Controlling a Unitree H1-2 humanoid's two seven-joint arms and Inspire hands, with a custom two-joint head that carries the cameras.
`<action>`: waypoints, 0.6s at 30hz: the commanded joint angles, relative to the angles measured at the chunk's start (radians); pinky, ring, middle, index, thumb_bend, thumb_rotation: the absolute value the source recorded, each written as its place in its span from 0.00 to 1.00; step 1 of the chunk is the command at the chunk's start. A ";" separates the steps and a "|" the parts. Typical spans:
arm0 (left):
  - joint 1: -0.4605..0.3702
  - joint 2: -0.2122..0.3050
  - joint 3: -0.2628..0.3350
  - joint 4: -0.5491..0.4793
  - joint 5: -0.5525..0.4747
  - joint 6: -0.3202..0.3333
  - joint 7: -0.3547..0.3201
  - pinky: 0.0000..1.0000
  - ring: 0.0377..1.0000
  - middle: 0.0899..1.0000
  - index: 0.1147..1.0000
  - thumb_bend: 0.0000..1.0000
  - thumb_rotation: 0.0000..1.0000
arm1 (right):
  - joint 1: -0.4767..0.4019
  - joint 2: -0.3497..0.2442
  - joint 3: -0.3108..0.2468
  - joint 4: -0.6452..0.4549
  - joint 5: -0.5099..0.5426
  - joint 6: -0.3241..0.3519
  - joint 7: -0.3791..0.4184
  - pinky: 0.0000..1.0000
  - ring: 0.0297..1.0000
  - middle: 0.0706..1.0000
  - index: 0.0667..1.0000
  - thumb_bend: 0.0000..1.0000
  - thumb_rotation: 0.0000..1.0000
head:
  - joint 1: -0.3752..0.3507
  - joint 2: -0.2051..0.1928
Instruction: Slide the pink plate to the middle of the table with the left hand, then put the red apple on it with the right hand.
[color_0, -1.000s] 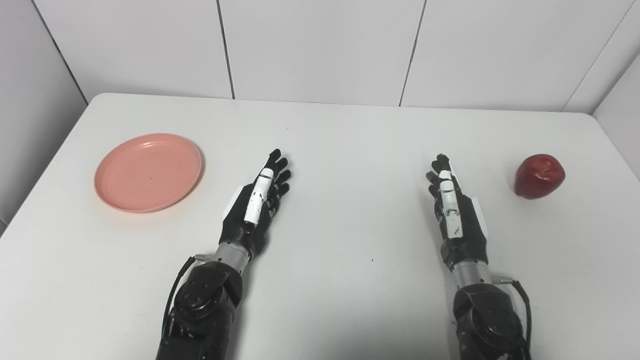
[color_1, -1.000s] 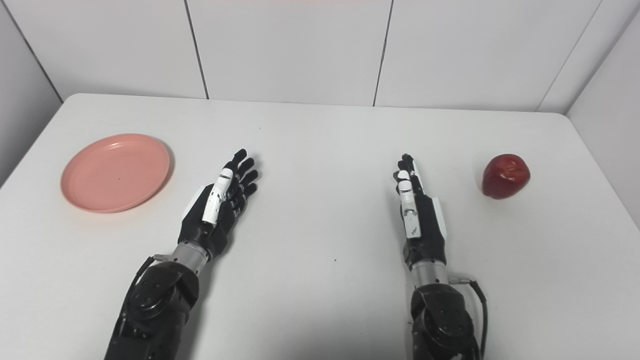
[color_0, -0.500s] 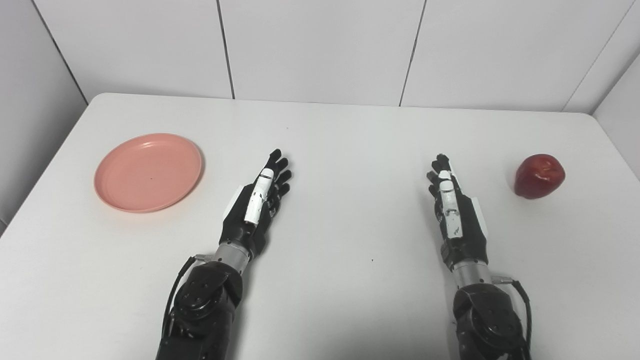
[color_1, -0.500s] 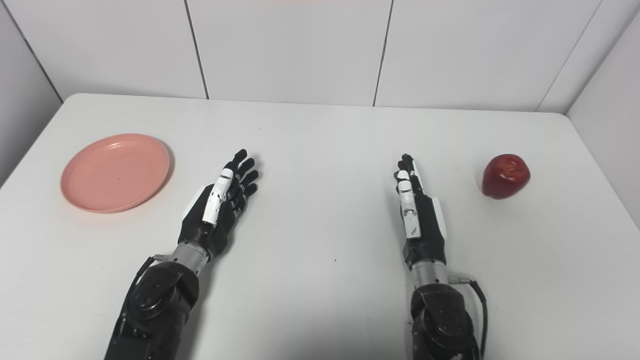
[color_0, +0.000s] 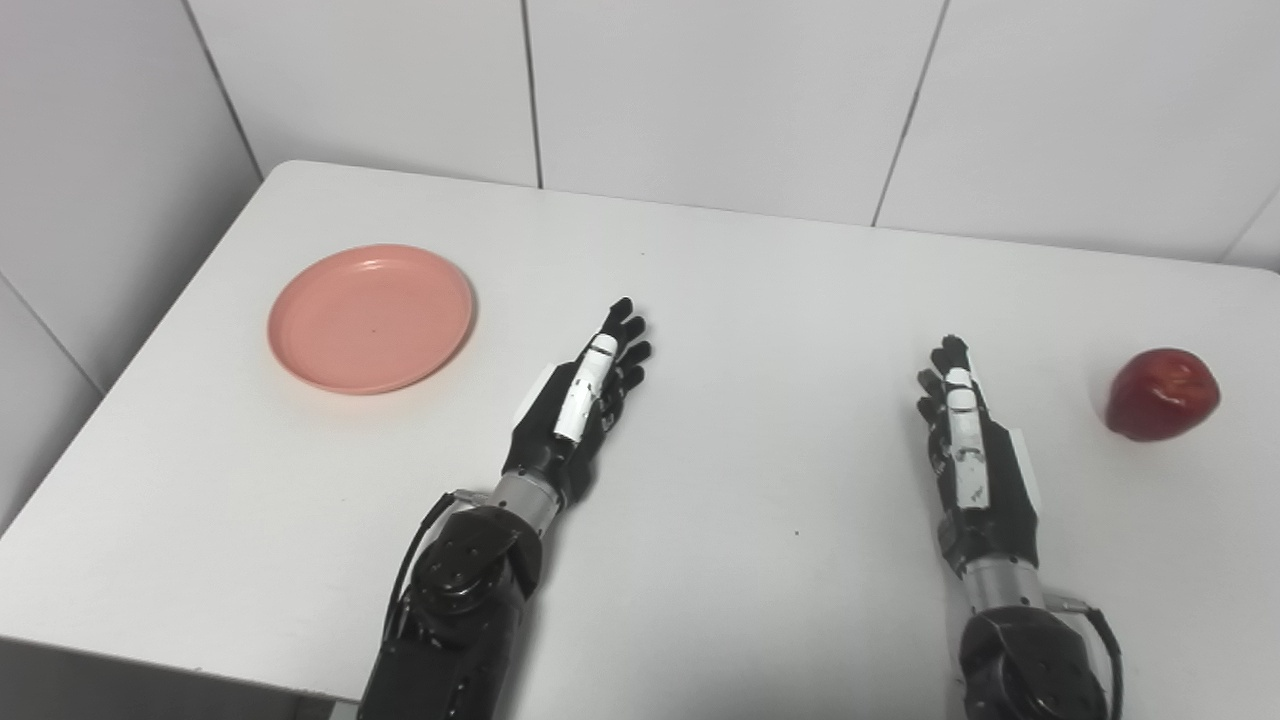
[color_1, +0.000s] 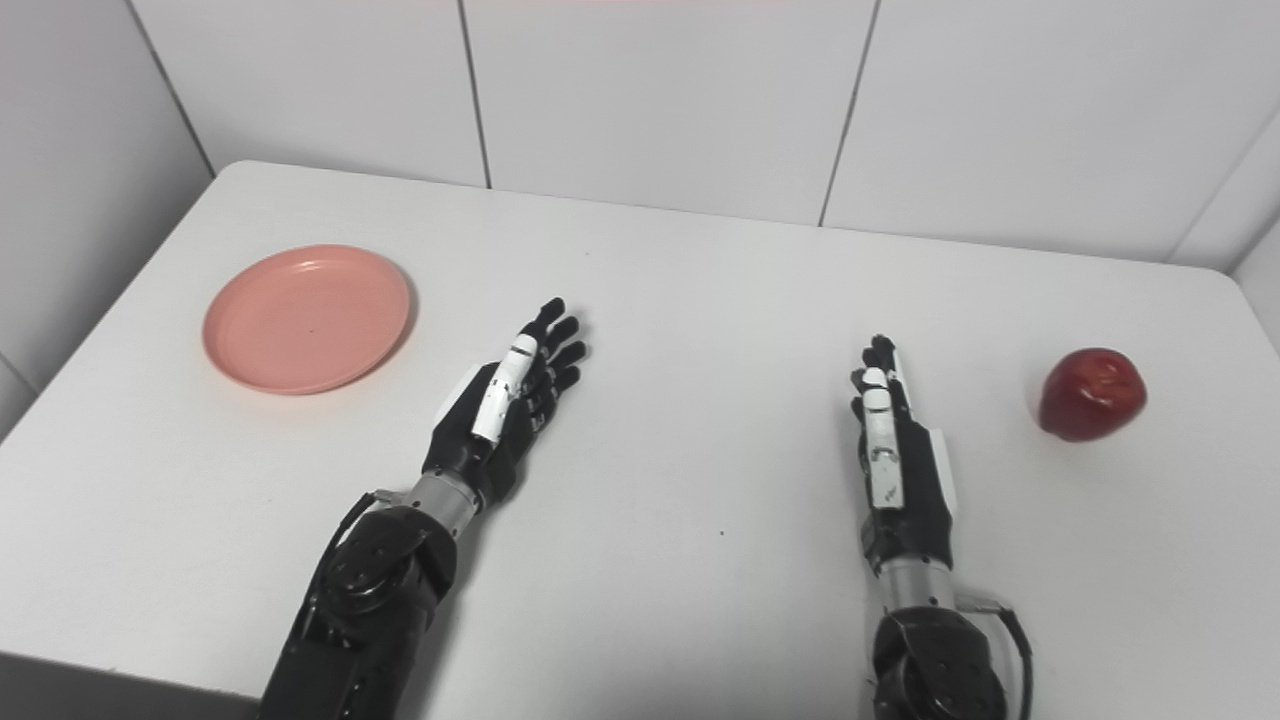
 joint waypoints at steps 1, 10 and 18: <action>-0.013 -0.027 -0.022 0.010 0.013 -0.047 -0.008 0.99 0.97 0.99 0.97 0.39 1.00 | -0.015 -0.014 -0.013 -0.004 0.023 -0.075 0.024 1.00 0.98 0.99 0.99 0.19 1.00 | 0.039 -0.024; -0.023 -0.060 -0.042 0.080 0.029 -0.118 -0.008 0.99 0.97 0.99 0.97 0.40 1.00 | -0.008 -0.029 -0.040 0.013 0.112 -0.105 0.079 1.00 1.00 1.00 1.00 0.15 1.00 | 0.154 -0.081; -0.028 -0.066 -0.041 0.089 0.023 -0.123 -0.006 1.00 0.97 0.98 0.97 0.38 1.00 | -0.004 -0.025 -0.034 -0.011 0.092 -0.094 0.073 1.00 1.00 1.00 1.00 0.12 1.00 | 0.152 -0.087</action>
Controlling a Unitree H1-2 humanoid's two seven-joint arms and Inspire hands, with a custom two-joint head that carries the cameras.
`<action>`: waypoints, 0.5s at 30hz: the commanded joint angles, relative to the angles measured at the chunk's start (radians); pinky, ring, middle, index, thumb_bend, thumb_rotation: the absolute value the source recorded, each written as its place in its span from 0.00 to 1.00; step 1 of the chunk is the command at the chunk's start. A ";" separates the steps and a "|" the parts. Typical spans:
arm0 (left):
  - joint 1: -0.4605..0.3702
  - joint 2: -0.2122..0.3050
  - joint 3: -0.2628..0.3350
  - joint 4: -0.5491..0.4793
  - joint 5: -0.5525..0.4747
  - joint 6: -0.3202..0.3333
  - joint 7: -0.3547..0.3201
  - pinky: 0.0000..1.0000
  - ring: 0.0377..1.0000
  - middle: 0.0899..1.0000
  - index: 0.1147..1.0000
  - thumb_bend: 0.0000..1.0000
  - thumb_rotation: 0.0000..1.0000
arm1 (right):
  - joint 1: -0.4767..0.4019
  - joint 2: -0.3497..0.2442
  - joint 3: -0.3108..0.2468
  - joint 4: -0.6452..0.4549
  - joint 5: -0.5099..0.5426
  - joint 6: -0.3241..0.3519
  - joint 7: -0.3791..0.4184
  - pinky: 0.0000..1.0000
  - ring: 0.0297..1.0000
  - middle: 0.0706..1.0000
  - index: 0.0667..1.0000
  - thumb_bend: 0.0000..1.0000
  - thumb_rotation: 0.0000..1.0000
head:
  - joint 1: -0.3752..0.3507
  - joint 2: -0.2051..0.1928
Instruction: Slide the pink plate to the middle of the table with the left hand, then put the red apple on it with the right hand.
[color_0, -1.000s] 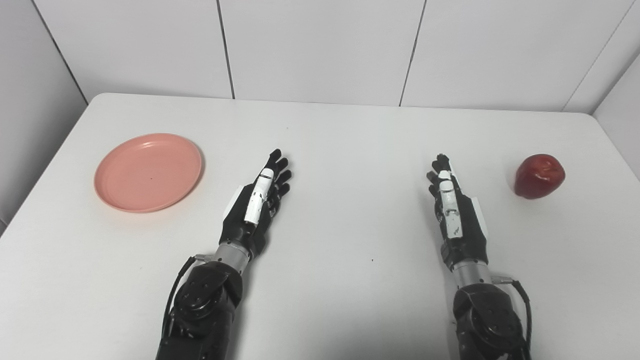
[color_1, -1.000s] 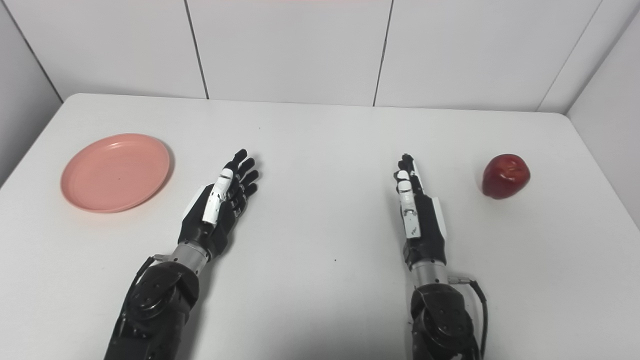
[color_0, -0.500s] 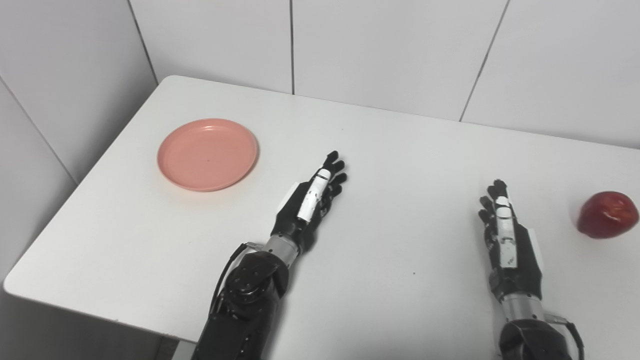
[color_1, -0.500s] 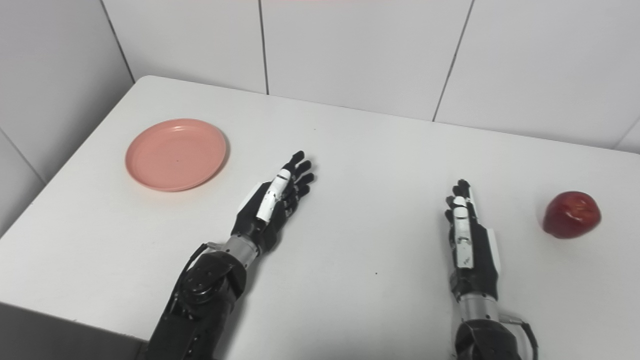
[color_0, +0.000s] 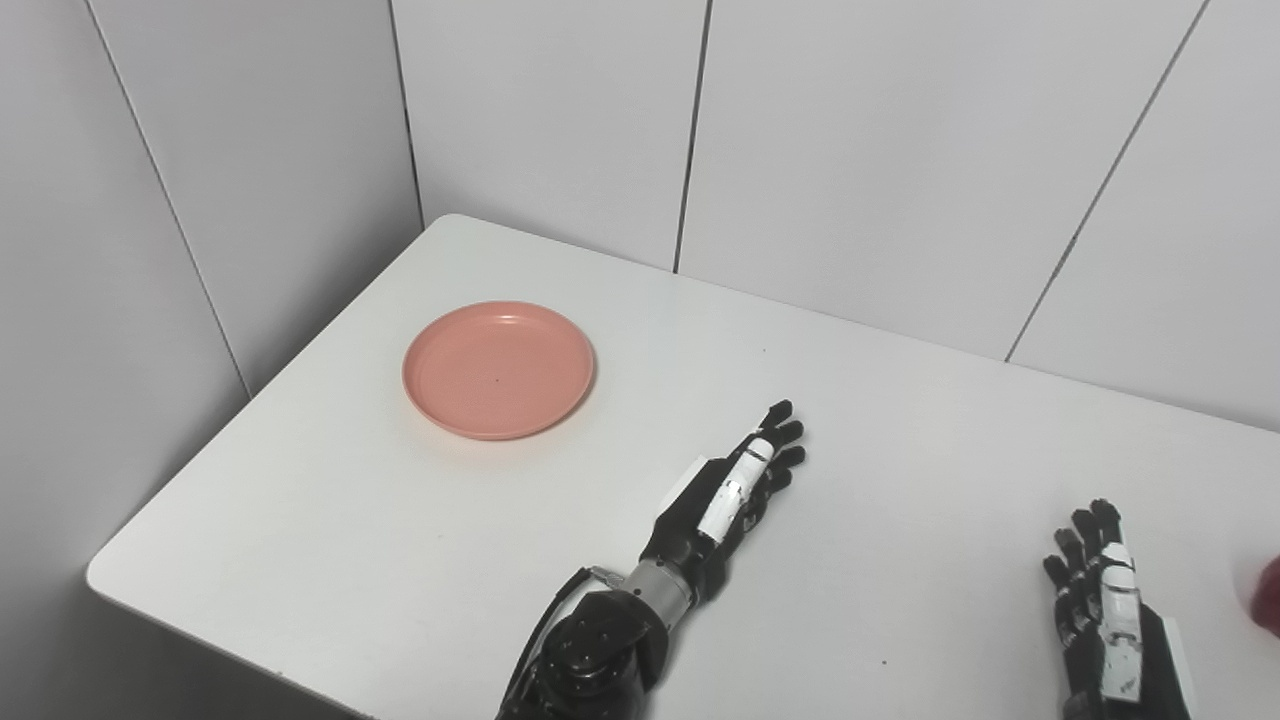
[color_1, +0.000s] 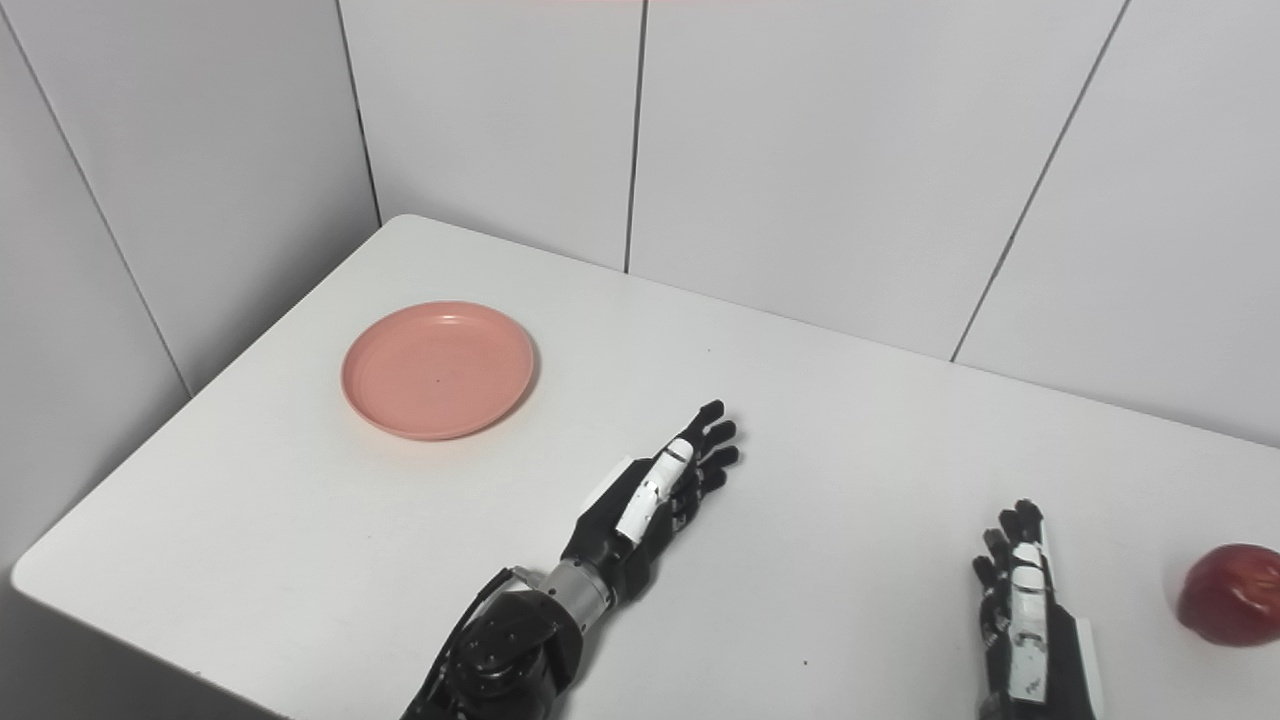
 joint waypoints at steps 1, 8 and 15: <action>-0.021 -0.005 -0.002 -0.009 0.004 0.003 -0.006 1.00 0.97 0.98 0.97 0.38 1.00 | -0.019 0.006 -0.003 -0.037 0.003 -0.033 0.000 1.00 1.00 1.00 1.00 0.12 1.00 | 0.001 0.002; -0.021 -0.003 0.000 -0.022 0.004 0.014 -0.005 1.00 0.97 0.98 0.96 0.38 1.00 | -0.016 0.013 -0.004 -0.055 0.009 -0.021 -0.001 1.00 1.00 1.00 1.00 0.08 1.00 | 0.001 0.007; -0.033 0.011 0.002 -0.050 0.006 0.031 -0.011 1.00 0.96 0.98 0.96 0.39 1.00 | -0.015 0.017 -0.005 -0.072 0.015 0.003 -0.003 1.00 1.00 1.00 1.00 0.08 1.00 | 0.014 0.007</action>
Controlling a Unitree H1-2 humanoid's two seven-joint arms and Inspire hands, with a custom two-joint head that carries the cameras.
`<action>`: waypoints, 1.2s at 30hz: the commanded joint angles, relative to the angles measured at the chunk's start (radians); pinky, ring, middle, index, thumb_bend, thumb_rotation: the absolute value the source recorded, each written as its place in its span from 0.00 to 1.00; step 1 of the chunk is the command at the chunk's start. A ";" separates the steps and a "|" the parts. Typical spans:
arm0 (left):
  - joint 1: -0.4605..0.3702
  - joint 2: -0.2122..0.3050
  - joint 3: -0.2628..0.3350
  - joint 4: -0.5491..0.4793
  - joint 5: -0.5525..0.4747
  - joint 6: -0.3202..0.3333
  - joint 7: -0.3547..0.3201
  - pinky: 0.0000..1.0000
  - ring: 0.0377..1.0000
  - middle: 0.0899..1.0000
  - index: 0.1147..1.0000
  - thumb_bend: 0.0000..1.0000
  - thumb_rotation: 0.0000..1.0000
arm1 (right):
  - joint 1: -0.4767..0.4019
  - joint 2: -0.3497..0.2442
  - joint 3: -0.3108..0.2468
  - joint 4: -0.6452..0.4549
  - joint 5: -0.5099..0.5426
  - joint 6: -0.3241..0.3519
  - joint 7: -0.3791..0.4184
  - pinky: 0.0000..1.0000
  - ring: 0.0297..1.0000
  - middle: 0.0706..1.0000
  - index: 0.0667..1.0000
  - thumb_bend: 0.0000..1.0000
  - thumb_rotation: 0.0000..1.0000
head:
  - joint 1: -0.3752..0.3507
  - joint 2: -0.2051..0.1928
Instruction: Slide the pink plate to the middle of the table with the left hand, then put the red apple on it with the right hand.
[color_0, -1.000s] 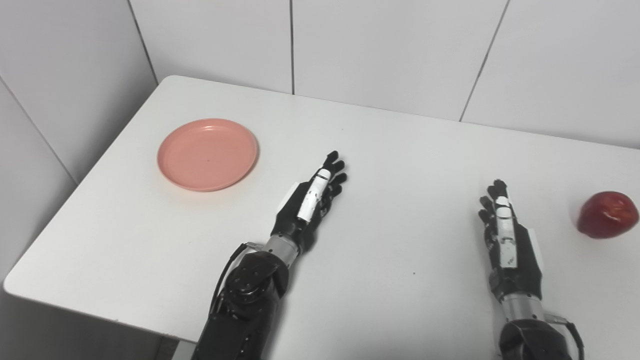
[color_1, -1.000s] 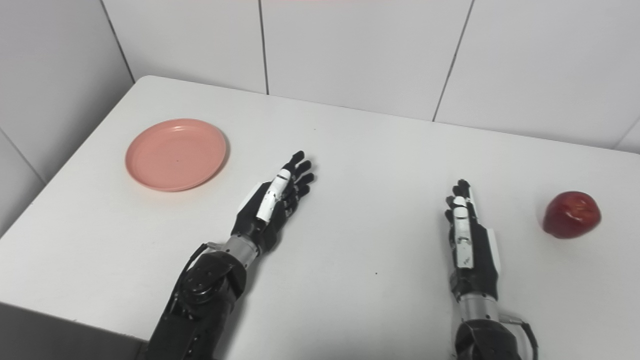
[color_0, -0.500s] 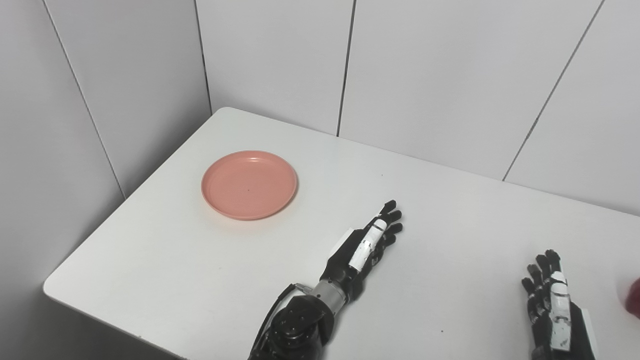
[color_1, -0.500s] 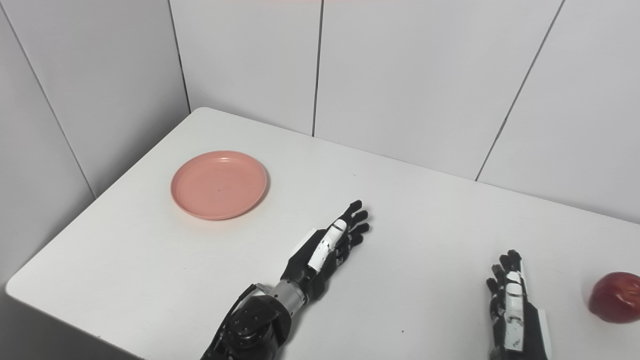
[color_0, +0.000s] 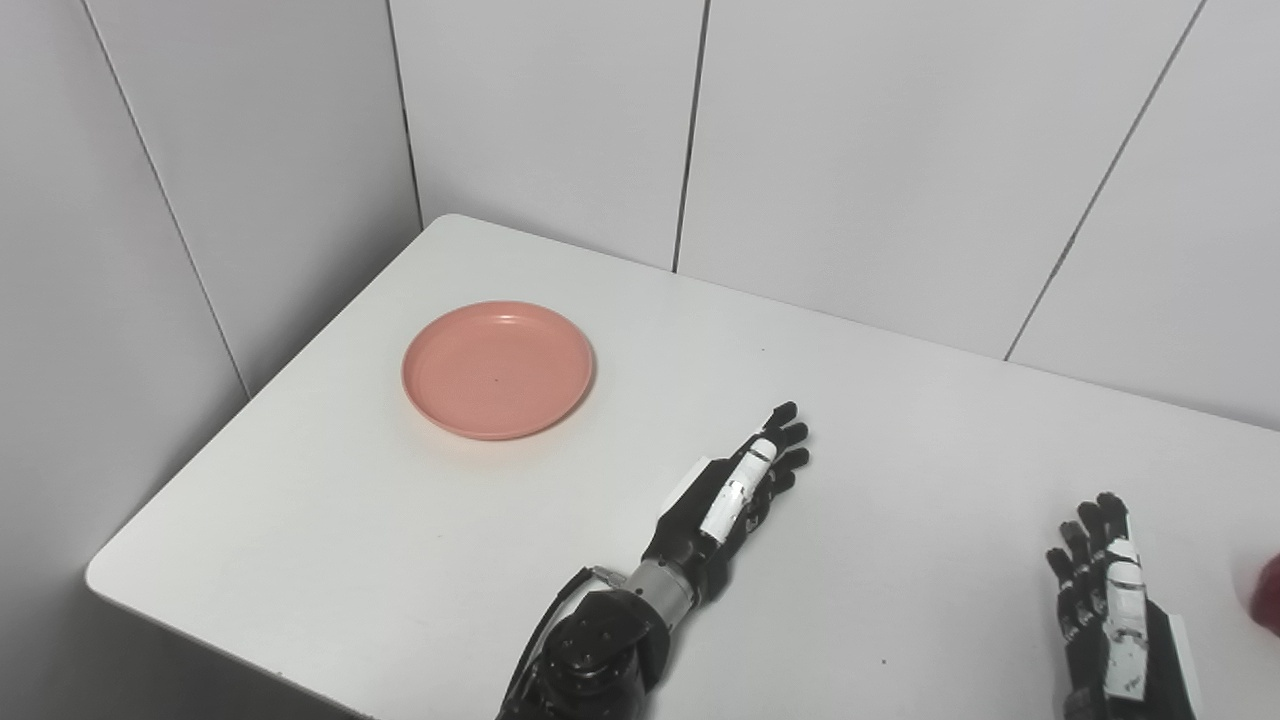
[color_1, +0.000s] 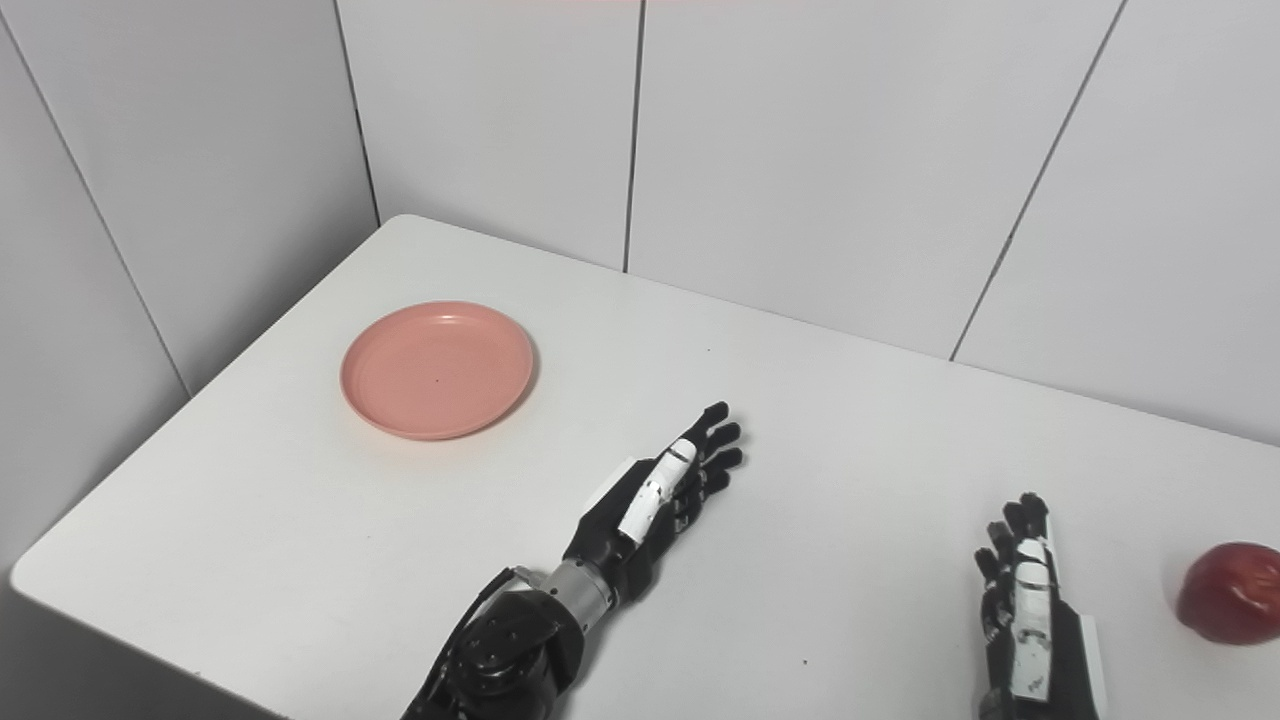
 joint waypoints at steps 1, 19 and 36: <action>-0.036 0.010 0.000 -0.042 0.004 0.011 -0.013 1.00 0.96 0.98 0.96 0.39 1.00 | -0.022 0.000 -0.001 -0.034 0.006 0.002 0.002 1.00 1.00 1.00 1.00 0.08 1.00 | 0.003 0.001; -0.120 0.084 0.045 -0.259 -0.054 0.178 -0.037 0.93 0.93 0.94 0.92 0.39 1.00 | -0.023 0.007 0.004 -0.030 -0.005 -0.006 -0.005 1.00 1.00 1.00 1.00 0.06 1.00 | 0.034 -0.004; -0.250 0.179 0.172 -0.312 -0.094 0.235 -0.020 0.92 0.93 0.93 0.90 0.38 1.00 | -0.023 0.007 0.008 -0.050 -0.011 0.029 -0.013 1.00 1.00 1.00 1.00 0.06 1.00 | 0.051 -0.007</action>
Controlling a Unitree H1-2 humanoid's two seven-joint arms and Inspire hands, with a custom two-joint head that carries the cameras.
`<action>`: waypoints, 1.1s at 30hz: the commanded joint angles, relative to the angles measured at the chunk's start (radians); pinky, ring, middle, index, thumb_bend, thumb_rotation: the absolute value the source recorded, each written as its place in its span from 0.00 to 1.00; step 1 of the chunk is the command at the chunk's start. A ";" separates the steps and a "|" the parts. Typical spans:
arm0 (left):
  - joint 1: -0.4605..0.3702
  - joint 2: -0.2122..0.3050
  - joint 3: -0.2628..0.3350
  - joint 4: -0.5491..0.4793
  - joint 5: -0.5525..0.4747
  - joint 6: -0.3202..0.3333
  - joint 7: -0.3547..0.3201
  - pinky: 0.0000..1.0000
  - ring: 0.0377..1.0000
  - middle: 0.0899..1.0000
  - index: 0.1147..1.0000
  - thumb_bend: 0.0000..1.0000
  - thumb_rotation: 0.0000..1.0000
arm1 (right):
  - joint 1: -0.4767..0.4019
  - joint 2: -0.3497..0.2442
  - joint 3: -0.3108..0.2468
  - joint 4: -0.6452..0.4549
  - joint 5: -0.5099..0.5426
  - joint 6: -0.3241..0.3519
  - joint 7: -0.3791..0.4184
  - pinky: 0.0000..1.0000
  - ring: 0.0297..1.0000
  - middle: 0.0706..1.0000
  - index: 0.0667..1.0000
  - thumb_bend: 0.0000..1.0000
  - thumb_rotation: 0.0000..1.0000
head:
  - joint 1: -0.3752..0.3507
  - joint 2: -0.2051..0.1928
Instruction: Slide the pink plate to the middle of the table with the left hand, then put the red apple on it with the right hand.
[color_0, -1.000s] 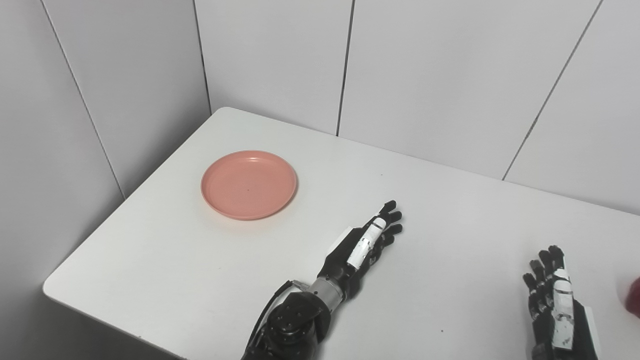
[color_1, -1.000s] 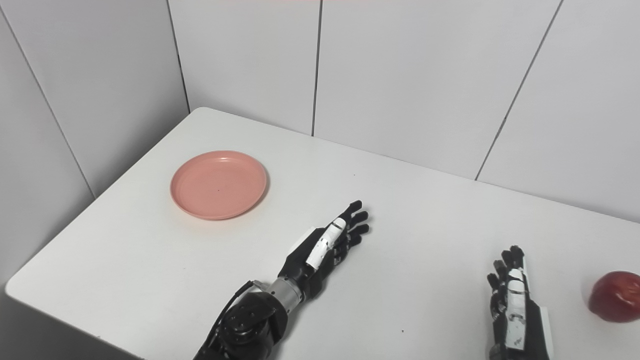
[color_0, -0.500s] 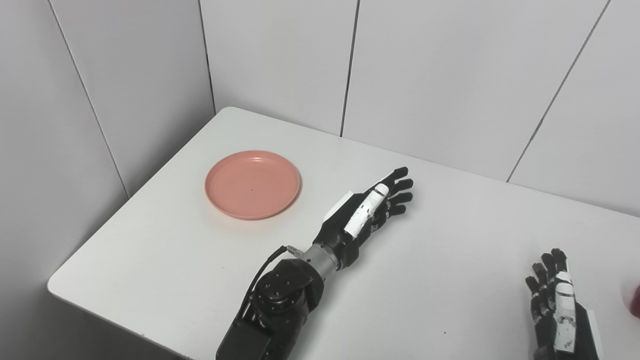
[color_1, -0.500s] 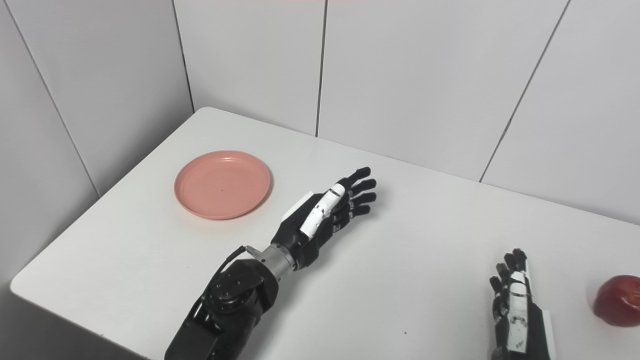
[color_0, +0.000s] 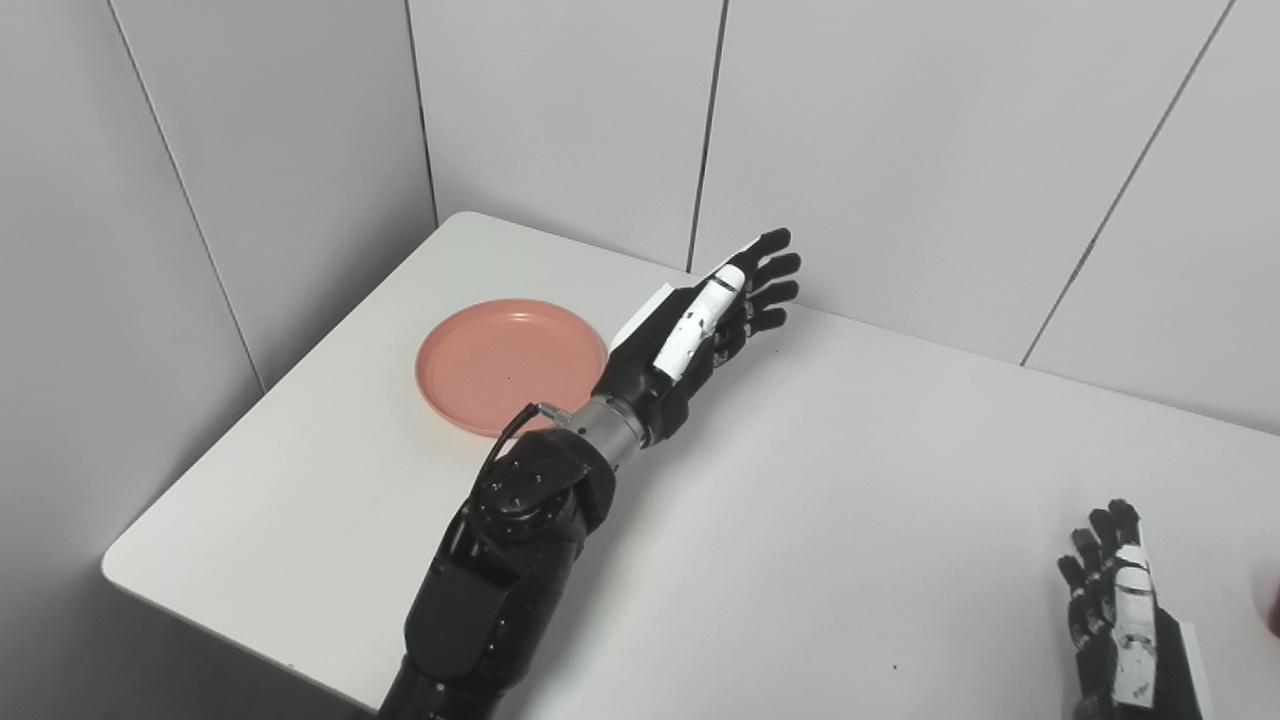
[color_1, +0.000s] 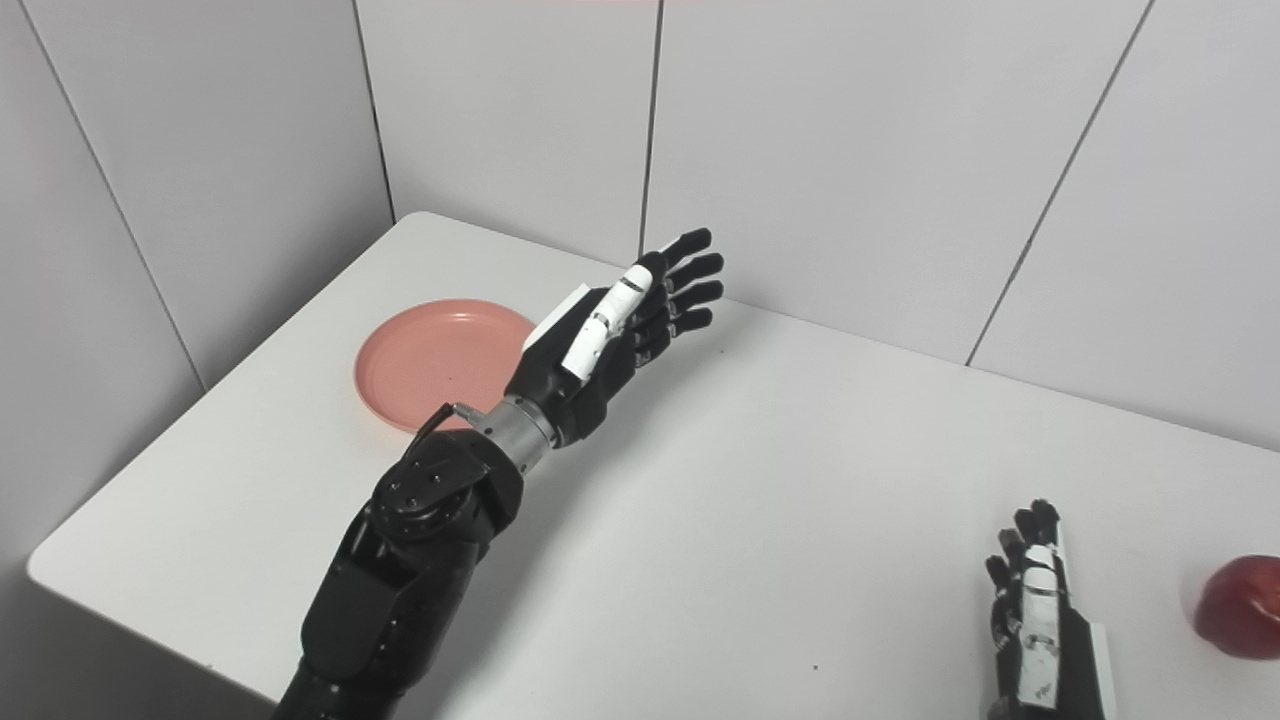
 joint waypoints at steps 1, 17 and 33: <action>-0.058 0.013 0.029 -0.005 -0.018 -0.015 0.012 0.92 0.92 0.93 0.90 0.37 1.00 | -0.024 0.006 -0.005 -0.041 0.015 0.008 0.000 1.00 1.00 1.00 1.00 0.06 1.00 | -0.001 0.001; -0.158 0.136 0.190 0.108 -0.020 -0.064 0.049 0.91 0.92 0.93 0.90 0.35 1.00 | -0.024 0.000 -0.004 -0.060 0.032 0.025 -0.003 1.00 1.00 1.00 1.00 0.05 1.00 | 0.007 0.006; -0.223 0.272 0.309 0.340 -0.014 -0.144 0.079 0.89 0.89 0.89 0.86 0.37 1.00 | -0.022 -0.002 0.000 -0.076 0.032 0.052 -0.006 1.00 1.00 1.00 1.00 0.05 1.00 | 0.017 0.003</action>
